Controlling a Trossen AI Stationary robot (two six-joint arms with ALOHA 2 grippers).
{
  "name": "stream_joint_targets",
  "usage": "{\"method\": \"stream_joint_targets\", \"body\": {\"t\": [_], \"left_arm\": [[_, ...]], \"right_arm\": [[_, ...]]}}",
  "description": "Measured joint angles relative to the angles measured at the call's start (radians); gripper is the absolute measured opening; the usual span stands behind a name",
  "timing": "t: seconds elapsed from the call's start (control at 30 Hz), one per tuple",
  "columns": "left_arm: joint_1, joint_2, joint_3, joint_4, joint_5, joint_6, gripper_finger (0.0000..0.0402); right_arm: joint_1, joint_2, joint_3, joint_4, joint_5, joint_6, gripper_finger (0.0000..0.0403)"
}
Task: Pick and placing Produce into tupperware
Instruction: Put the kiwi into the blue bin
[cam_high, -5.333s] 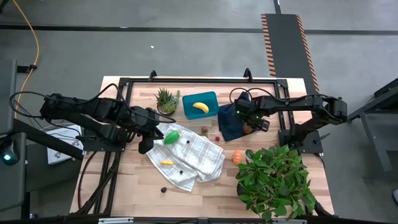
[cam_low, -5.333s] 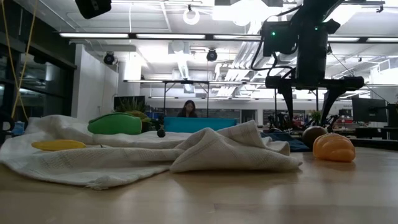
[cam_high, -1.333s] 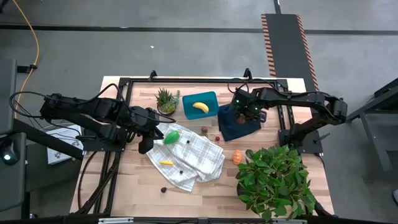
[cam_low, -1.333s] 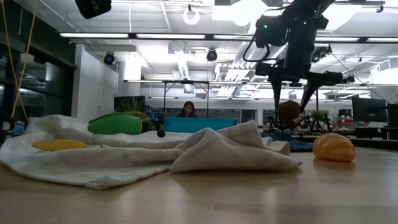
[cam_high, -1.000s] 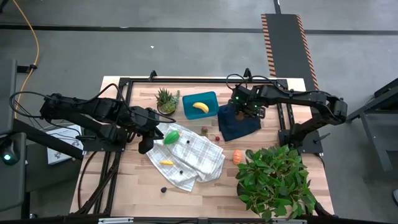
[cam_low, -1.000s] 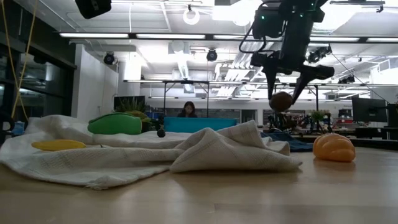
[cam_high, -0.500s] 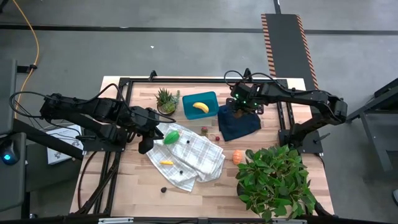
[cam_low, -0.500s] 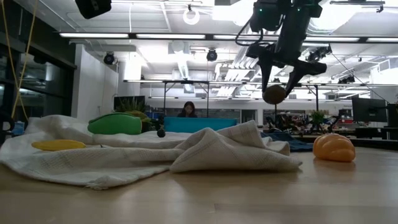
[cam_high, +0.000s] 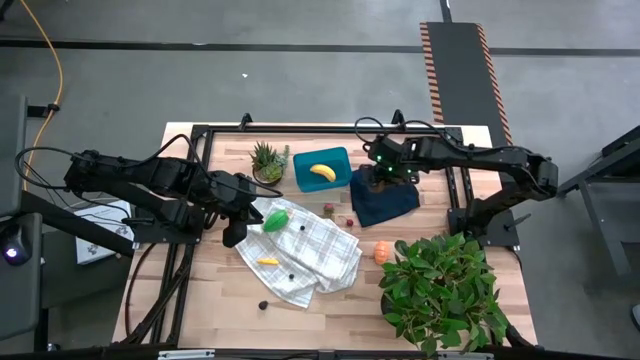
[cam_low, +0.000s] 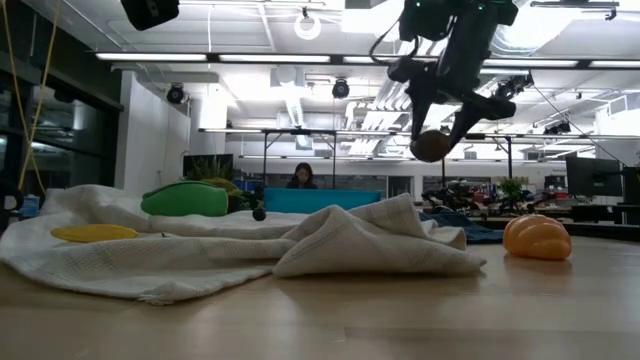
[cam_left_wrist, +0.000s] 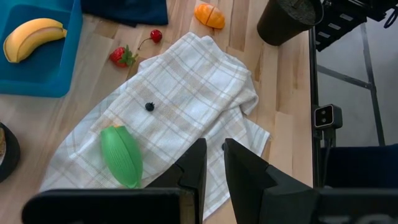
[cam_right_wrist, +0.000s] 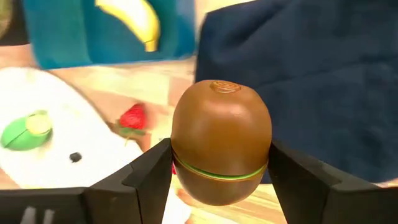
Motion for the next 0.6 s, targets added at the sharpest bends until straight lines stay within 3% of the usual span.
{"method": "stream_joint_targets", "body": {"t": [0.6], "left_arm": [[0.000,0.000,0.000,0.000,0.000,-0.005,0.0046]], "right_arm": [[0.046,0.000,0.000,0.267,0.019,-0.090,0.0224]]}}
